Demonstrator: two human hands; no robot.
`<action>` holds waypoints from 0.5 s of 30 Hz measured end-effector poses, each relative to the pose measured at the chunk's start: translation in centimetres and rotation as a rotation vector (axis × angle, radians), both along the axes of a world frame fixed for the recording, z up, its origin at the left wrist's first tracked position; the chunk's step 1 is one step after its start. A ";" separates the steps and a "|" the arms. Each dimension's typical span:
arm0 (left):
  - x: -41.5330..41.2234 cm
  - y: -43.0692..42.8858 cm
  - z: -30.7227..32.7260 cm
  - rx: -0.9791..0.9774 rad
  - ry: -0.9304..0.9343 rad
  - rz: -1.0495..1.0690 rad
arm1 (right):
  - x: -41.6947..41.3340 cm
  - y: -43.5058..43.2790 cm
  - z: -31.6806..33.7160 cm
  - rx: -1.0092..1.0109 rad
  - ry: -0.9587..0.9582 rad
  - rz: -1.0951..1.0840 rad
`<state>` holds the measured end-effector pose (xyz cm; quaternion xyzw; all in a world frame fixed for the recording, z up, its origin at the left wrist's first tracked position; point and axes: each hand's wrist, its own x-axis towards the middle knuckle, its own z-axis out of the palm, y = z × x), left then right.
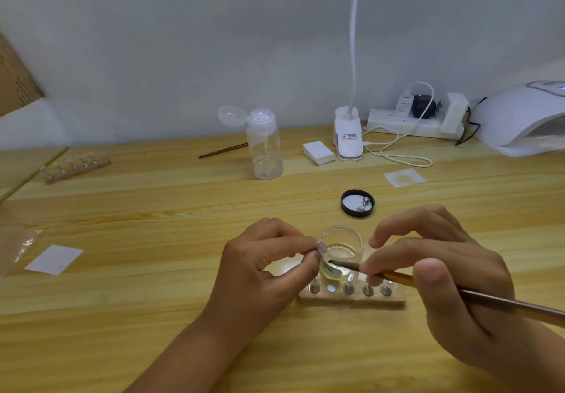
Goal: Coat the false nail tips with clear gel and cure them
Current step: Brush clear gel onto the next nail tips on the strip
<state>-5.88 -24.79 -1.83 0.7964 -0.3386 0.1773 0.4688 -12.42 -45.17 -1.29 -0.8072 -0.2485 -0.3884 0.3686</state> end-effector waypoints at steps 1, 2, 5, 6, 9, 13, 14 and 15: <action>0.0 0.0 0.0 -0.004 0.004 -0.002 | 0.0 0.0 0.0 0.012 -0.004 -0.008; 0.0 0.0 0.1 -0.006 0.008 -0.005 | 0.0 0.0 0.0 0.024 -0.005 -0.016; 0.0 0.0 0.2 -0.014 0.006 -0.014 | 0.3 0.1 0.0 0.046 0.011 -0.036; 0.0 0.0 0.2 -0.014 0.004 -0.013 | 0.3 0.1 -0.1 0.047 0.023 -0.037; 0.0 -0.1 0.2 -0.011 -0.002 -0.007 | 0.4 0.1 -0.4 0.043 0.053 -0.028; -0.1 -0.1 0.2 -0.022 0.002 -0.013 | 0.3 0.3 -0.2 0.071 0.034 0.016; -0.1 -0.1 0.2 -0.025 0.001 -0.013 | 0.2 0.3 -0.2 0.076 0.029 0.024; -0.1 -0.1 0.2 -0.026 -0.001 -0.015 | 0.2 0.2 -0.1 0.081 0.027 0.029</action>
